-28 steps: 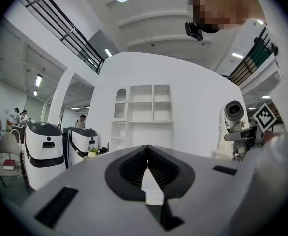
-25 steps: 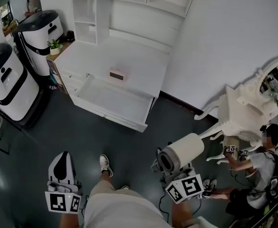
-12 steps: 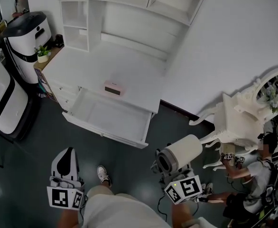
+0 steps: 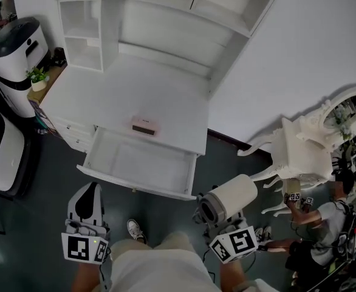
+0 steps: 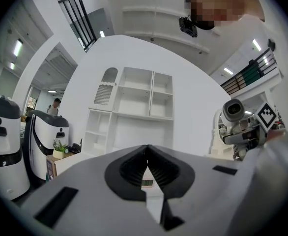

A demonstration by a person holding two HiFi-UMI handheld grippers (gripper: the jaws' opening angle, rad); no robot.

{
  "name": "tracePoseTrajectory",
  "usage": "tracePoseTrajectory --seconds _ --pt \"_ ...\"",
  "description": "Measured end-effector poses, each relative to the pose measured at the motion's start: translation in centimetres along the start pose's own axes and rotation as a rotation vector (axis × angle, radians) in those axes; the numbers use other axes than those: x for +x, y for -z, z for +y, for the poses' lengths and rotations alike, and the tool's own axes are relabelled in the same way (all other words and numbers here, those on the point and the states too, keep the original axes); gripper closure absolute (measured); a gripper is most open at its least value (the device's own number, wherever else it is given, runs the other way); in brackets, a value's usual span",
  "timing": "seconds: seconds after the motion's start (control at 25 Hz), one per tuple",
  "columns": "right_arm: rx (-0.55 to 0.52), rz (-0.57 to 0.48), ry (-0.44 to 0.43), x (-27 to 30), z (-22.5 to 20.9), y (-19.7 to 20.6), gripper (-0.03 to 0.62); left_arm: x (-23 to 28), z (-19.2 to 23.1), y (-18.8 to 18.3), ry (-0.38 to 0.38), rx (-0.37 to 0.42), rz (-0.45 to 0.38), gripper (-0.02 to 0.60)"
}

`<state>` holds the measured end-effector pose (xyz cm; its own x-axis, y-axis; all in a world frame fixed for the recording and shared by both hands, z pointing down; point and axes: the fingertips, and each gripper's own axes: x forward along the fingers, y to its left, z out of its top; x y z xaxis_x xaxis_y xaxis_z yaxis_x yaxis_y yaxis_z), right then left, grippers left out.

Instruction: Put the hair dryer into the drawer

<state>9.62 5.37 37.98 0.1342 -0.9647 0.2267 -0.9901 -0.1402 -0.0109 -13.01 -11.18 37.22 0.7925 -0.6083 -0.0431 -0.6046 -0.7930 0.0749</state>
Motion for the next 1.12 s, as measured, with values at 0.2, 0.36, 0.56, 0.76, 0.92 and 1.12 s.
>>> tracePoseTrajectory --seconds 0.2,0.36,0.56,0.76,0.92,1.12 --pt "0.004 0.036 0.019 2.0 -0.7 0.4 0.401 2.6 0.7 0.9 0.02 -0.027 0.018 0.566" --pt "0.001 0.039 0.016 3.5 -2.0 0.3 0.401 4.4 0.4 1.5 0.026 -0.029 0.035 0.566" --pt "-0.006 0.038 -0.024 5.5 -4.3 0.5 0.401 6.8 0.2 0.9 -0.015 -0.01 0.025 0.566" --pt "-0.032 0.069 -0.08 8.3 -6.2 1.3 0.401 8.7 -0.7 0.5 -0.054 0.003 0.035 0.566" --pt "-0.055 0.109 -0.144 10.7 -7.0 3.2 0.401 9.9 -0.7 0.4 -0.103 0.007 0.043 0.566" --pt "-0.124 0.186 -0.229 13.2 -6.9 7.0 0.401 9.7 -0.1 0.8 -0.182 0.016 0.061 0.566"
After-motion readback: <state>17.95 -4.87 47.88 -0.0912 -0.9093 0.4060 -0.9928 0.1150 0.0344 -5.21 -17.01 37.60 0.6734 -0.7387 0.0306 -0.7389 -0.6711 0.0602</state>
